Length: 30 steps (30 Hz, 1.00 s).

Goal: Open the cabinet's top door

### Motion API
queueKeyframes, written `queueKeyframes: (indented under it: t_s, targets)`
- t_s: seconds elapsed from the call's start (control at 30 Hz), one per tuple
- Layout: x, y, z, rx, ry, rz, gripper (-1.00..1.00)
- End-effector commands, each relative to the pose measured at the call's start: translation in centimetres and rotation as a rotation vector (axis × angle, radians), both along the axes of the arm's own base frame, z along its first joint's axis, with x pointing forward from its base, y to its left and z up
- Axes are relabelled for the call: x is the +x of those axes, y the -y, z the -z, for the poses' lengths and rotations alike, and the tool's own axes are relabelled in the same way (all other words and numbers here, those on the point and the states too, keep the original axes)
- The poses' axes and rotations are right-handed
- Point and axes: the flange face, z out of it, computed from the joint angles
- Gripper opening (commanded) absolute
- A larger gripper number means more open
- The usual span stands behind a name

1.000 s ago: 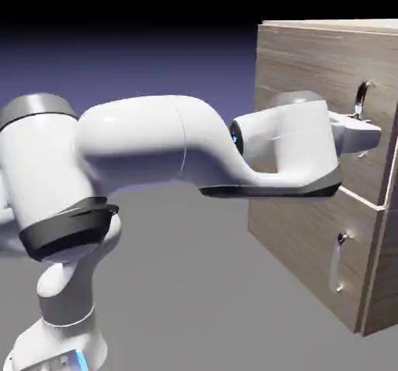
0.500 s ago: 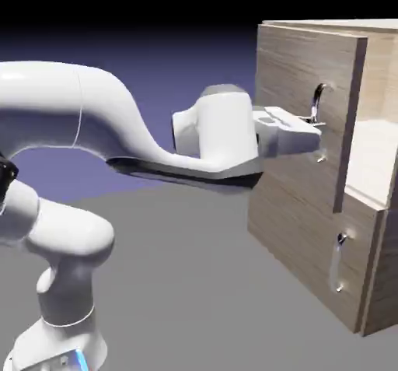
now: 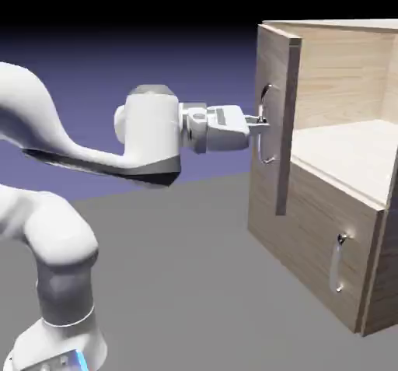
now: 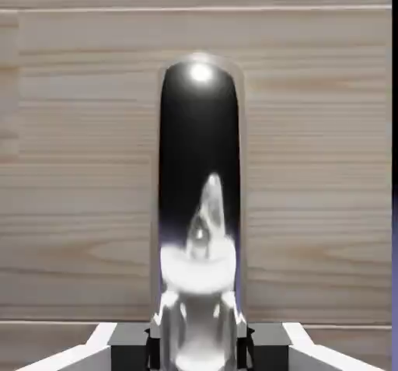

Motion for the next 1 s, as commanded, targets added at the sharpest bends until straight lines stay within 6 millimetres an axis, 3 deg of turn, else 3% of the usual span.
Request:
queueKeyframes:
  t_s: [0.0,0.53,0.97]
  targets:
    - [-0.5,-0.5,0.0,0.001,0.0,0.016,-1.0]
    - [-7.6,-8.9,0.0,0.001,0.0,0.237,-1.0]
    - [-12.5,-18.3,0.0,0.001,0.0,0.452,-1.0]
